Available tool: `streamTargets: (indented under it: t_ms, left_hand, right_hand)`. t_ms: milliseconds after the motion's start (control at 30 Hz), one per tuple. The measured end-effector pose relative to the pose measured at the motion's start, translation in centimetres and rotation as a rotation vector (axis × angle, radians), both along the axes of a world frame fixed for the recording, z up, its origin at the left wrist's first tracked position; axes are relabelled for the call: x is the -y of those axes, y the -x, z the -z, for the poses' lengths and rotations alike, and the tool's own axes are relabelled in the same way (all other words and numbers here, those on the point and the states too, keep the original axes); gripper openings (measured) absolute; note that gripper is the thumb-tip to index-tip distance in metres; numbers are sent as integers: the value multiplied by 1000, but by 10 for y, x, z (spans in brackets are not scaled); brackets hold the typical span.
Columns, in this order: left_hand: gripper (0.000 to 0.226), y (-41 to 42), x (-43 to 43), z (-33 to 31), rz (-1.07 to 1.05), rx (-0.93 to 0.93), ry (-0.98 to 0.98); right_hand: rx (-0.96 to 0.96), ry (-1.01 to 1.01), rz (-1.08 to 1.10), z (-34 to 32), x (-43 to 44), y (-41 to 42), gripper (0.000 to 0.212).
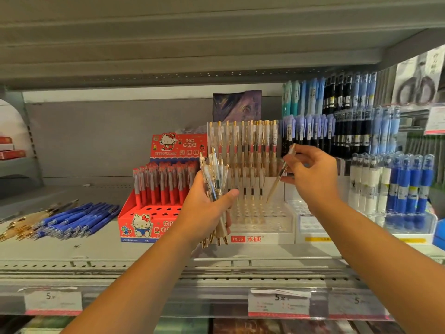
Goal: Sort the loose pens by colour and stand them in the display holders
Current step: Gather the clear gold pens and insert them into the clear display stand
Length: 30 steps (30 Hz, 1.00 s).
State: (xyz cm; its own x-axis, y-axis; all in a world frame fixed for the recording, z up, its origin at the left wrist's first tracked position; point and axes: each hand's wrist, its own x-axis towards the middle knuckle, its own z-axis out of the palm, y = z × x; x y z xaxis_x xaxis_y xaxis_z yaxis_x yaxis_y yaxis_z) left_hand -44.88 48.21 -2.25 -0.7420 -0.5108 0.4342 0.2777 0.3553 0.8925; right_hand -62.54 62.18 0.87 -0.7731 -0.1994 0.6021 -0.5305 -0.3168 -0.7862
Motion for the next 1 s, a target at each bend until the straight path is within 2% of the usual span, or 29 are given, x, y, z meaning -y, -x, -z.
streamTargets:
  t_ms: [267, 433, 567, 767, 867, 1000]
  left_hand:
    - [54, -4, -6, -4, 7, -30, -16]
    - [49, -3, -4, -4, 15, -30, -24]
    - [46, -1, -1, -2, 2, -23, 0]
    - [52, 2, 5, 1, -14, -63, -19]
    - [56, 2, 7, 2, 11, -87, -75]
    - [53, 2, 8, 3, -9, -87, -28]
  right_hand:
    - [-79, -118, 60, 3, 8, 3, 28]
    - [-150, -381, 76, 9, 17, 5, 25]
    - [-310, -568, 236, 10, 22, 4, 23]
    - [-306, -633, 236, 11, 21, 5, 15]
    - [-327, -647, 271, 13, 18, 1, 21]
    - [-323, -636, 350, 13, 15, -11, 30]
